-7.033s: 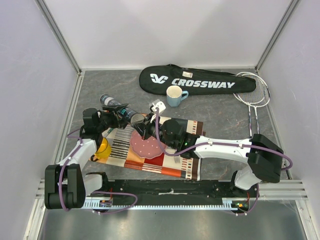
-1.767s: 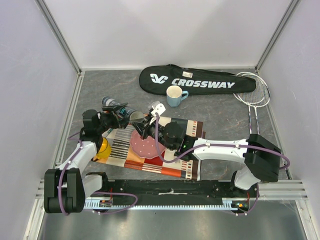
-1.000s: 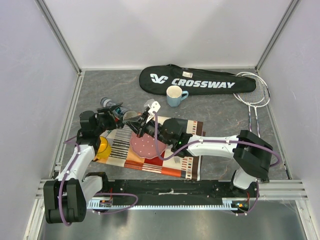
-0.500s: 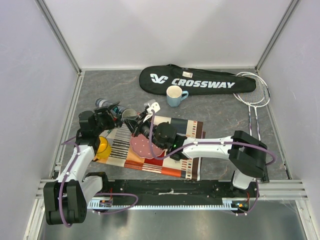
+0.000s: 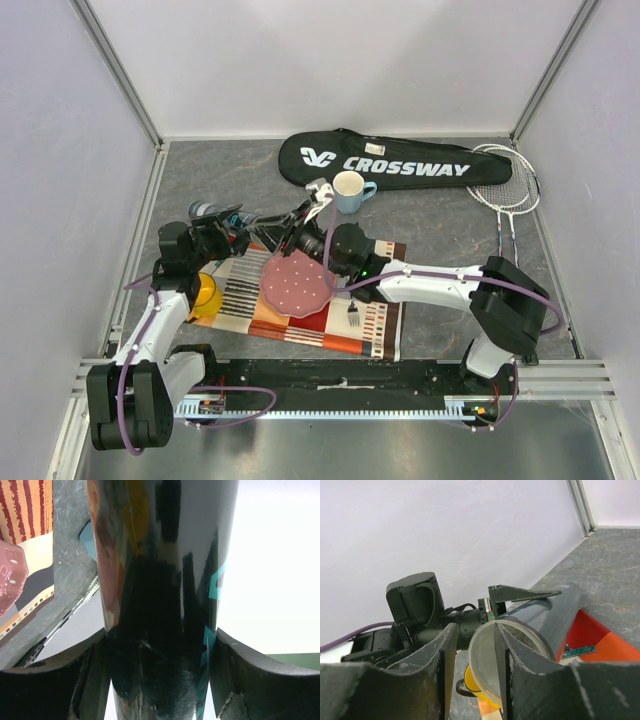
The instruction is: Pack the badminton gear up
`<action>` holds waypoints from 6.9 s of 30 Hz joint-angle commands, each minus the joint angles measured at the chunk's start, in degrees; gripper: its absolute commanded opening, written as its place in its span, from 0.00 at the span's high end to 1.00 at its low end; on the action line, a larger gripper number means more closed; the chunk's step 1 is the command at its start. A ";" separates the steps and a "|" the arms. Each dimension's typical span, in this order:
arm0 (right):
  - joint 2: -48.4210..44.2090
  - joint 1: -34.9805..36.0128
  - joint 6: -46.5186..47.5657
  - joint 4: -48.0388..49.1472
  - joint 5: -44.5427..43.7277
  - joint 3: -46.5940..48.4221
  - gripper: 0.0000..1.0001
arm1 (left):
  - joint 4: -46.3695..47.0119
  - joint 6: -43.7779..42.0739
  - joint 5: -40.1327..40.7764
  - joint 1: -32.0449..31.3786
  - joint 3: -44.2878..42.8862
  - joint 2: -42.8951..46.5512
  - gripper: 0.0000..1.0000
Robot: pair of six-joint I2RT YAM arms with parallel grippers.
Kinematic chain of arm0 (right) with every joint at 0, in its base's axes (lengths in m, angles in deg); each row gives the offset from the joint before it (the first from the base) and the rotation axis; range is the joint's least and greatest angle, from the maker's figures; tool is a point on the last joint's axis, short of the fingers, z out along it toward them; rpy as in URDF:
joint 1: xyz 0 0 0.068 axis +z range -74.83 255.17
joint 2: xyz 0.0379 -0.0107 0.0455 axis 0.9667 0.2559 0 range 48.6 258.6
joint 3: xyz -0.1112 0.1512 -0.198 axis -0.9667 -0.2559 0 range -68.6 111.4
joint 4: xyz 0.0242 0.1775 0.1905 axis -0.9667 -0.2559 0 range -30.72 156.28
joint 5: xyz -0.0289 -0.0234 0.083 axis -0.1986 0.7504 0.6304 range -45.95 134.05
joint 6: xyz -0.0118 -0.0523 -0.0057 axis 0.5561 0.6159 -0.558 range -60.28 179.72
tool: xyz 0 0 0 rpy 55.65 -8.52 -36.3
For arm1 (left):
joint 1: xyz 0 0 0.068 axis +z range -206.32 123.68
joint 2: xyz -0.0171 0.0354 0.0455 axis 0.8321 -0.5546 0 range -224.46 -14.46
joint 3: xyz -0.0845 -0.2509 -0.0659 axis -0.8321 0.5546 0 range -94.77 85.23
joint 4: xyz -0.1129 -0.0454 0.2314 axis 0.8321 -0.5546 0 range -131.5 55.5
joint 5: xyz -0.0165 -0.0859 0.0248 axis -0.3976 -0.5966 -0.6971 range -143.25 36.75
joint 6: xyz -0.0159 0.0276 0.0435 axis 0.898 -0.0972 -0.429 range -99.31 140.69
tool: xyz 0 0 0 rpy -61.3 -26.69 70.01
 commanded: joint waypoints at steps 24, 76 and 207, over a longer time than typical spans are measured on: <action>-7.04 -4.89 -2.27 -11.46 11.51 -7.76 0.51 | 5.11 1.54 -6.91 -2.04 -1.33 3.75 0.98; -2.38 -1.11 6.52 -18.83 9.75 -1.26 0.68 | -8.16 1.46 1.79 -4.33 -6.34 8.24 0.98; -4.22 3.19 16.71 -36.77 0.61 11.66 1.00 | -15.45 -4.87 4.77 -4.33 -8.97 11.66 0.98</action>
